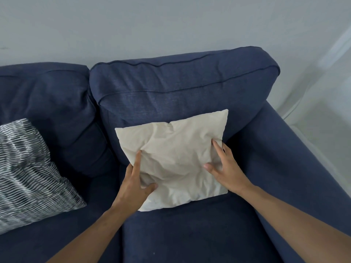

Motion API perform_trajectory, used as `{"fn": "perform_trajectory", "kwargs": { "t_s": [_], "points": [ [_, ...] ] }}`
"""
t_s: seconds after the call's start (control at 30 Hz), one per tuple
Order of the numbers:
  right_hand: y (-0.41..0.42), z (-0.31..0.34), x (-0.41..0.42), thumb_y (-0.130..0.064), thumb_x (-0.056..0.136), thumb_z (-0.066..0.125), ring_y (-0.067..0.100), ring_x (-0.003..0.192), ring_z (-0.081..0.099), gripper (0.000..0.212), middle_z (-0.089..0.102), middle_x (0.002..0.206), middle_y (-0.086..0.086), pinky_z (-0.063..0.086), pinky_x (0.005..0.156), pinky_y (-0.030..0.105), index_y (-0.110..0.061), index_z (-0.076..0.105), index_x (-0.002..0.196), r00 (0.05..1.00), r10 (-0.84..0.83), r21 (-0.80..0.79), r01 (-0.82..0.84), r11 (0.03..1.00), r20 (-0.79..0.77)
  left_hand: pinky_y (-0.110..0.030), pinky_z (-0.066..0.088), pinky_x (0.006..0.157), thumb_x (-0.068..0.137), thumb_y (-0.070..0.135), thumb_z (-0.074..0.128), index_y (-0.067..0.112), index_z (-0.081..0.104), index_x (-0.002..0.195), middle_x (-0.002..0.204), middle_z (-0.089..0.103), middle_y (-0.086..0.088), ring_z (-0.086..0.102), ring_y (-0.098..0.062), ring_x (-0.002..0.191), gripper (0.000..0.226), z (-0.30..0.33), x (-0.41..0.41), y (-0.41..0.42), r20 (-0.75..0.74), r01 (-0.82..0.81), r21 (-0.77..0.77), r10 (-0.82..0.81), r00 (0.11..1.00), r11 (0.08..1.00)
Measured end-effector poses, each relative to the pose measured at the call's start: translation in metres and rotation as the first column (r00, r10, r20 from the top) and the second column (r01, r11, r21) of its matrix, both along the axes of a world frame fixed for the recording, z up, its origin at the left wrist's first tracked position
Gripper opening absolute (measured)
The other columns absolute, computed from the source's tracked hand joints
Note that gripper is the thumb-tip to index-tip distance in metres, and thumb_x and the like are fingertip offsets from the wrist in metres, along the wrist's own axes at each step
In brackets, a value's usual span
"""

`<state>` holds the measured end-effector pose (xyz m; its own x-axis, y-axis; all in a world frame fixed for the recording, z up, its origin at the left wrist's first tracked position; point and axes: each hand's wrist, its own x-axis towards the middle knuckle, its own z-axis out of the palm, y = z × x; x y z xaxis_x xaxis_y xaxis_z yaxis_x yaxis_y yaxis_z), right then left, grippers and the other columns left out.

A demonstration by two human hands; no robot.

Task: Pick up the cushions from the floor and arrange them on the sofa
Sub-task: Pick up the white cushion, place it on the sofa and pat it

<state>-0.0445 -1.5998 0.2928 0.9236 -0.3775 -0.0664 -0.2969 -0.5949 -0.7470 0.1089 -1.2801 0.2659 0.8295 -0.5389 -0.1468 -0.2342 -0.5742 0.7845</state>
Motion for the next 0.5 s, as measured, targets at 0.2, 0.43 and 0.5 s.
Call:
{"fn": "perform_trajectory", "kwargs": {
  "t_s": [0.2,0.43,0.5],
  "points": [
    [-0.008,0.012,-0.013,-0.063,0.104,0.06,0.003,0.157,0.032,0.072,0.034,0.167,-0.028,0.039,0.127,0.043,-0.055,0.025,0.166,0.991,-0.128,0.093,0.124,0.988,0.037,-0.031,0.058,0.097,0.085,0.043,0.09,0.076,-0.007,0.154,0.155,0.027,0.032,0.053,0.003,0.126,0.123,0.021,-0.012,0.011,-0.056,-0.095,-0.071,0.091,0.994,0.993],
    [-0.041,0.041,0.021,-0.059,0.101,0.066,0.01,0.139,0.055,0.076,0.048,0.162,-0.011,0.047,0.111,0.034,-0.033,0.037,0.166,0.957,-0.291,0.176,0.282,0.943,0.023,-0.036,0.053,0.099,0.087,0.059,0.081,0.053,0.02,0.163,0.149,0.041,0.029,0.059,-0.005,0.124,0.098,0.052,0.018,0.011,-0.019,-0.287,-0.035,0.286,0.958,0.957],
    [-0.052,0.055,0.041,-0.055,0.101,0.069,0.008,0.133,0.062,0.074,0.06,0.146,-0.018,0.047,0.103,0.025,-0.025,0.044,0.163,0.947,-0.32,0.235,0.303,0.924,0.036,-0.029,0.052,0.093,0.091,0.063,0.074,0.064,0.039,0.149,0.135,0.058,0.03,0.064,-0.004,0.117,0.067,0.064,0.035,0.001,-0.042,-0.343,-0.069,0.341,0.939,0.937]
  ]
}}
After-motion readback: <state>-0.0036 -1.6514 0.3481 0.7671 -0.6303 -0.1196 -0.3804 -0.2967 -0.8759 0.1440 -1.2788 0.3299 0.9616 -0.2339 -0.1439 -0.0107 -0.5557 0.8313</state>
